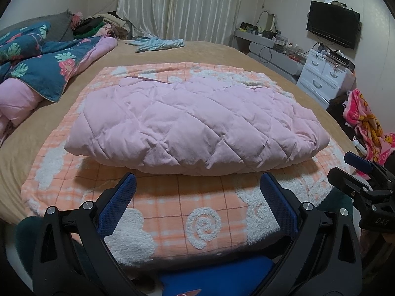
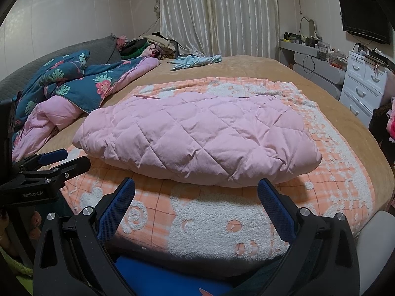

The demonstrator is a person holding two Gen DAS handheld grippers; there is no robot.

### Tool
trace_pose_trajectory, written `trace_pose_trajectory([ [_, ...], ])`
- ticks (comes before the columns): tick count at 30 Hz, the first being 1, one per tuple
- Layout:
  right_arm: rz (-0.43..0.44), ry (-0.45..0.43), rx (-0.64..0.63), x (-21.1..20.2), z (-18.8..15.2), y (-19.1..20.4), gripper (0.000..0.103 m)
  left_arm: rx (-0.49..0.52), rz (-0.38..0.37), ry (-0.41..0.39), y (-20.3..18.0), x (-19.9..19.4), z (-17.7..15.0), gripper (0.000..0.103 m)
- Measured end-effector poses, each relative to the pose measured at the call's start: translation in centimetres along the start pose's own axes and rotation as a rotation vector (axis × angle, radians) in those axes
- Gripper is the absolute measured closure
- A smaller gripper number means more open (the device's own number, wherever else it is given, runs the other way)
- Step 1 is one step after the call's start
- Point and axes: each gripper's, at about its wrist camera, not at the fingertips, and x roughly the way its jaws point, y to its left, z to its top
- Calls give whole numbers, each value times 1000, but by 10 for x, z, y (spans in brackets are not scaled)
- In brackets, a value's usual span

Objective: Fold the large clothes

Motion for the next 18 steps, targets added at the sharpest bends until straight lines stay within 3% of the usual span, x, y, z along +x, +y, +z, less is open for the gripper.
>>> trace_pose_trajectory([
  [18,-2,1,2,0,0,1,4,-4,1,-4,2,-2,2,9],
])
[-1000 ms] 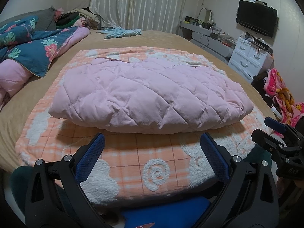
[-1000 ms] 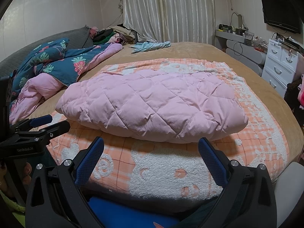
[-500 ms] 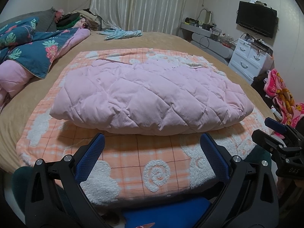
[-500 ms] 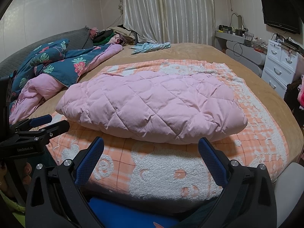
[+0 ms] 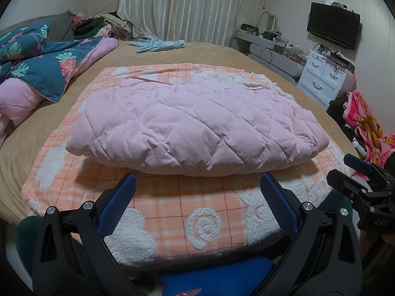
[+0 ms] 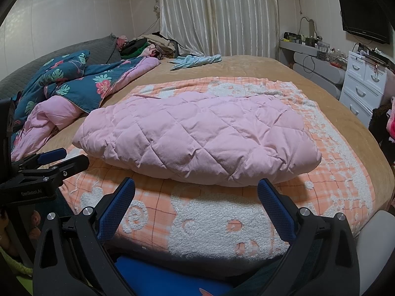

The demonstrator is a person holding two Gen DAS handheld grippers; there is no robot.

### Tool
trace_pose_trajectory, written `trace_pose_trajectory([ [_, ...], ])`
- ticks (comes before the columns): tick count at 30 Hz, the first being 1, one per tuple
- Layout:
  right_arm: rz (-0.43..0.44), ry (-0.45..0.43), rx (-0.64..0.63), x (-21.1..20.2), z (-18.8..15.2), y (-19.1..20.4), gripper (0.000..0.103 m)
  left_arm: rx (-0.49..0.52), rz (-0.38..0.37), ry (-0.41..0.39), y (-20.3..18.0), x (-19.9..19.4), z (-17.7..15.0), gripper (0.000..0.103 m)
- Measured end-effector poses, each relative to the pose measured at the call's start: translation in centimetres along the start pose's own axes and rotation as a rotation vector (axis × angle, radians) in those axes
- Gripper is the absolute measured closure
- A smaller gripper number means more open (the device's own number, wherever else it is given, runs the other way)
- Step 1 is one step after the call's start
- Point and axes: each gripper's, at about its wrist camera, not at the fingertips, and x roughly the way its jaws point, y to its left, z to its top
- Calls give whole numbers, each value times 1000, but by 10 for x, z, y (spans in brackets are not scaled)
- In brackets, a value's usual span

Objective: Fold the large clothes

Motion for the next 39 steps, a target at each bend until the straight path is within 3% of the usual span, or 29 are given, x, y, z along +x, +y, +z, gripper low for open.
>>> trace_pose_trajectory([
  [27,-5,0,-3,-1,0,0,4,5,13,-7,1,-6,4,9],
  [36,-25,-29,12,-8,-2,-6,4,17,52,10,4,-6,-2,9],
  [39,-49,-58,37,-15,-2,-15,4,15,95,3,7,-7,-4,9],
])
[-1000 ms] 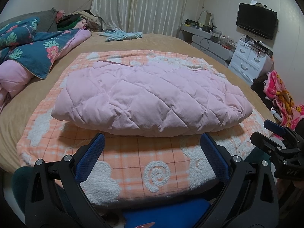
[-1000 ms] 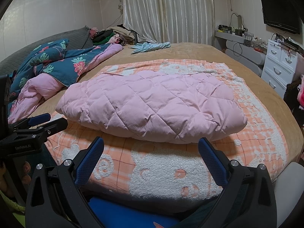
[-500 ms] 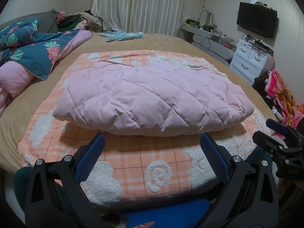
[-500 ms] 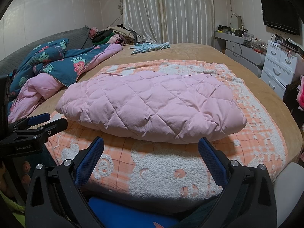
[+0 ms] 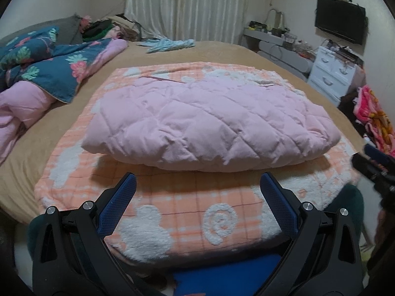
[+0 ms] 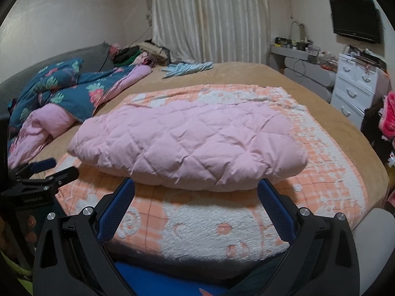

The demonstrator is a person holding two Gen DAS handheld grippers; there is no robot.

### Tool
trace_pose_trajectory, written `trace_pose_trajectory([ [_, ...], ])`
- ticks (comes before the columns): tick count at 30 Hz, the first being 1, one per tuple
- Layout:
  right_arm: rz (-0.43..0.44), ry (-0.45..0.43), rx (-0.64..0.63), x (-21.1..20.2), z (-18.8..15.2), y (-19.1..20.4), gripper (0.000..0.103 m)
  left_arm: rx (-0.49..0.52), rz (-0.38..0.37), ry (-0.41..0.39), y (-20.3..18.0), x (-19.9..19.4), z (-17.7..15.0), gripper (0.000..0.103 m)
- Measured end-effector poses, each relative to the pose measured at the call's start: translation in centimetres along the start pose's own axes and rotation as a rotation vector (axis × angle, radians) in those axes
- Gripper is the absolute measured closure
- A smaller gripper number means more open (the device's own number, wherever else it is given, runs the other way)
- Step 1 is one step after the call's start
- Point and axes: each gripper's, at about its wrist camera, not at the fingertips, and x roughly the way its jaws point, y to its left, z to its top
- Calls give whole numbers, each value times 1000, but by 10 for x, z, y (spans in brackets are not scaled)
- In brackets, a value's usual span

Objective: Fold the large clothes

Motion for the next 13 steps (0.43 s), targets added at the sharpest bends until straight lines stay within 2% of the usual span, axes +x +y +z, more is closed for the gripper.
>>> trace_pose_trajectory([
  [5,-90,-52,94,-13,2,-43,4,-78,23,4,22,6,5,9],
  [8,-196,-68,217,-19,0,-106,4,-168,86,12,64,20,18,9],
  [9,-256,-76,264,-21,-3,-133,4,-204,112,16,82,25,23,9],
  [13,-670,-20,457,-18,-43,-284,4,-377,279,25,185,50,46,9],
])
